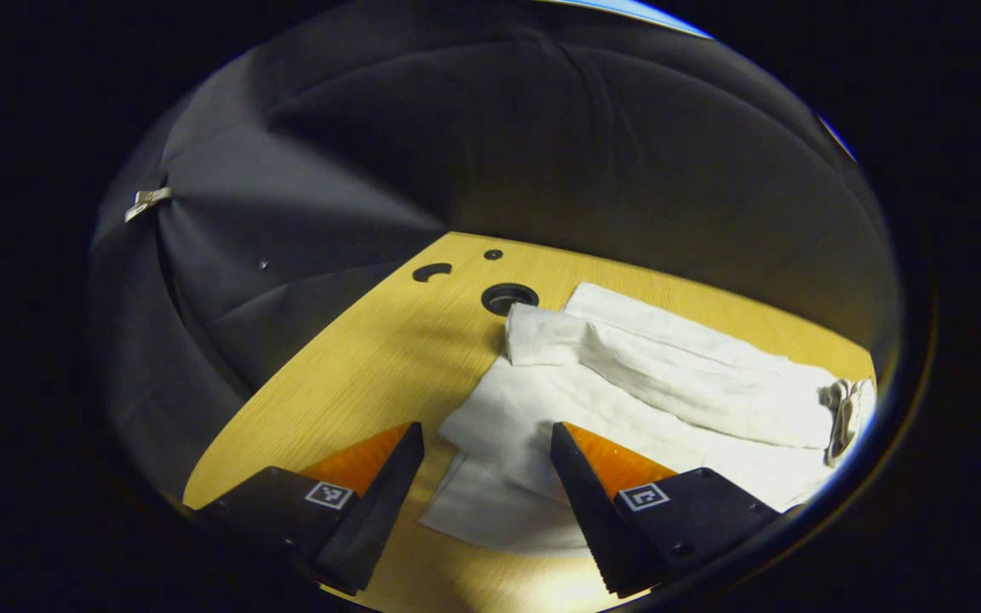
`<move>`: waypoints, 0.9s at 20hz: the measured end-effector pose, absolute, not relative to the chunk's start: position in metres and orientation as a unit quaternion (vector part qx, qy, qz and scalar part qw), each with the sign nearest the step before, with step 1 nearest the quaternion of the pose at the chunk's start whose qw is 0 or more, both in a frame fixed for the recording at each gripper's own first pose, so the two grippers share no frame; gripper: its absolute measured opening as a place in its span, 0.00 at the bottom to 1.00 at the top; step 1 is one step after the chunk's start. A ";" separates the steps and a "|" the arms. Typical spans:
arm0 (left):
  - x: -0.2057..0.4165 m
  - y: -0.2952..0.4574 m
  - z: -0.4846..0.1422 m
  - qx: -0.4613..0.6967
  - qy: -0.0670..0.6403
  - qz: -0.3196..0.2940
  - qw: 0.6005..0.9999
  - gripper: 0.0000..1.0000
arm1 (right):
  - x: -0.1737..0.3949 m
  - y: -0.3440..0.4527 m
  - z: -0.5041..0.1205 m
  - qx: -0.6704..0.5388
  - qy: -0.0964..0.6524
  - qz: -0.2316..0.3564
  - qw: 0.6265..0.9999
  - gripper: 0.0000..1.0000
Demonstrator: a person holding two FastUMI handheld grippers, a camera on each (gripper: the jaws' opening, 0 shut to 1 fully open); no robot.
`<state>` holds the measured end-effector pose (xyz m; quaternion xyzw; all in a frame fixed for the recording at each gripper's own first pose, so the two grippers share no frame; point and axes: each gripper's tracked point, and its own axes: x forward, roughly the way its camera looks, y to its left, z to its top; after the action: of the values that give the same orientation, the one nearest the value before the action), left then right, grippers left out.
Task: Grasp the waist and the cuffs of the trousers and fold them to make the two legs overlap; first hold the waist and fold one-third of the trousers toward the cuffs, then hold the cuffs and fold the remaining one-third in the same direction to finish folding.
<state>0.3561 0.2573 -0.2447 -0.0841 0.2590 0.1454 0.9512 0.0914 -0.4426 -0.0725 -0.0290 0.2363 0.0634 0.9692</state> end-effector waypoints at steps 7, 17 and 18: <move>0.357 0.238 -0.247 -0.063 0.283 0.104 0.951 0.70 | 0.081 -0.441 -0.076 -0.025 0.244 0.072 0.967 1.00; 0.353 0.212 -0.247 -0.058 0.303 0.093 0.947 0.06 | 0.079 -0.487 -0.063 -0.019 0.234 0.032 0.972 1.00; 0.351 0.207 -0.245 -0.073 0.303 0.087 0.946 0.06 | 0.078 -0.493 -0.062 -0.019 0.232 0.029 0.972 1.00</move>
<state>0.3511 0.2068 -0.2455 -0.0732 0.3029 0.0875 0.9462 0.0785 -0.4930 -0.0625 -0.0188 0.2322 0.0291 0.9720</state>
